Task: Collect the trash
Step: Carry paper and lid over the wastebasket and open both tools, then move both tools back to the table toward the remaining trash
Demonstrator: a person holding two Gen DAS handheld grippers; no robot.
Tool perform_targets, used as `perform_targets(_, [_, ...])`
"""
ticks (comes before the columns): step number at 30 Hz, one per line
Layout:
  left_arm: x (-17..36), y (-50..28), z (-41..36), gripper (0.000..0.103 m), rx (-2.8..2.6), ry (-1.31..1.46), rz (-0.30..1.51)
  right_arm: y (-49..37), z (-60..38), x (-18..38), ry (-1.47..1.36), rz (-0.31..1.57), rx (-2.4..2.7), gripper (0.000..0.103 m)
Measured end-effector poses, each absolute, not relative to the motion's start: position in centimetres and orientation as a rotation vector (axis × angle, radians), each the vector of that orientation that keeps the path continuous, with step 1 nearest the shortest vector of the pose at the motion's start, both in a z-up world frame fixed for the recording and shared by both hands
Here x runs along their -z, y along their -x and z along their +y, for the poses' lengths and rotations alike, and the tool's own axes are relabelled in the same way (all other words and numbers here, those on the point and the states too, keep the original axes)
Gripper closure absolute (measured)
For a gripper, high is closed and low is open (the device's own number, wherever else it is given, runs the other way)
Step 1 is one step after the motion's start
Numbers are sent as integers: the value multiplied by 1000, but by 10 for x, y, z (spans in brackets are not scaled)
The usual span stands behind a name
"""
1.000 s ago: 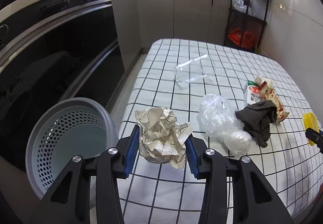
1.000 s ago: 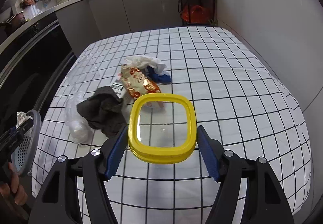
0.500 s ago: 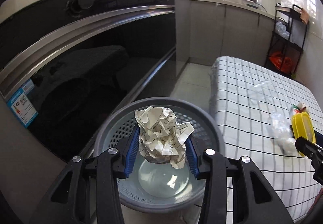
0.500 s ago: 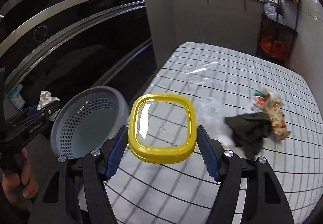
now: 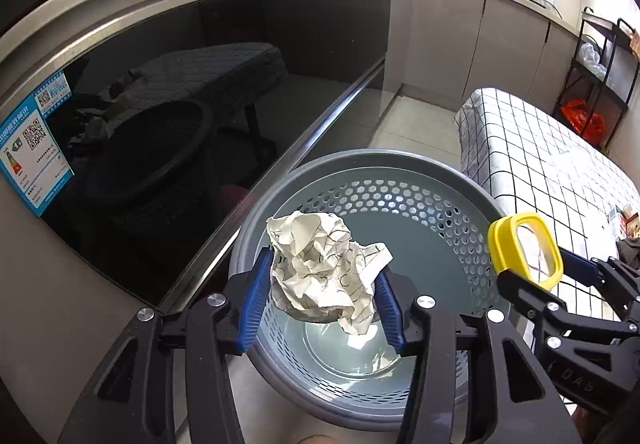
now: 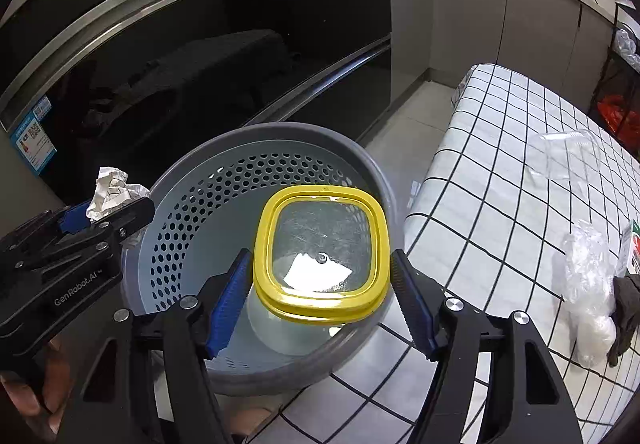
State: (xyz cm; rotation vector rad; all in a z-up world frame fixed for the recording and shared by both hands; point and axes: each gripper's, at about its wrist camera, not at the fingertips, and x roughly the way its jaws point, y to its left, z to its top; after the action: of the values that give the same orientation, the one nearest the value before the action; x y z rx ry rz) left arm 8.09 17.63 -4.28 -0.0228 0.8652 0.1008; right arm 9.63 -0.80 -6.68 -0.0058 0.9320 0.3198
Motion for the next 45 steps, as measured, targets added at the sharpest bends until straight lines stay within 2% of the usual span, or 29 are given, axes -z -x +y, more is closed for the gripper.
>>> perform_targets(4, [48,-85,179,52,-100,33,889,-99,-5,70,2,942,-337,36])
perform_targets(9, [45,-81,183,26,-115,41,876,-102,-4,64,2,922,-339,28])
perform_targets(11, [44,-79,184,21,-122,44,864,-100,-5,60,-2,905,-337,25])
perform_targets(28, [33,-68,173,17,-81,49,853,-66,-51,60,-27,884,-231,25])
perform_targets(35, [12,-51,146,17,-57,33,797,-32,-131,36,-127,847,-103,25])
perform_targets(45, [-10,-46,52,14,103,-51,761,18,-271,10,-163,758,149,25])
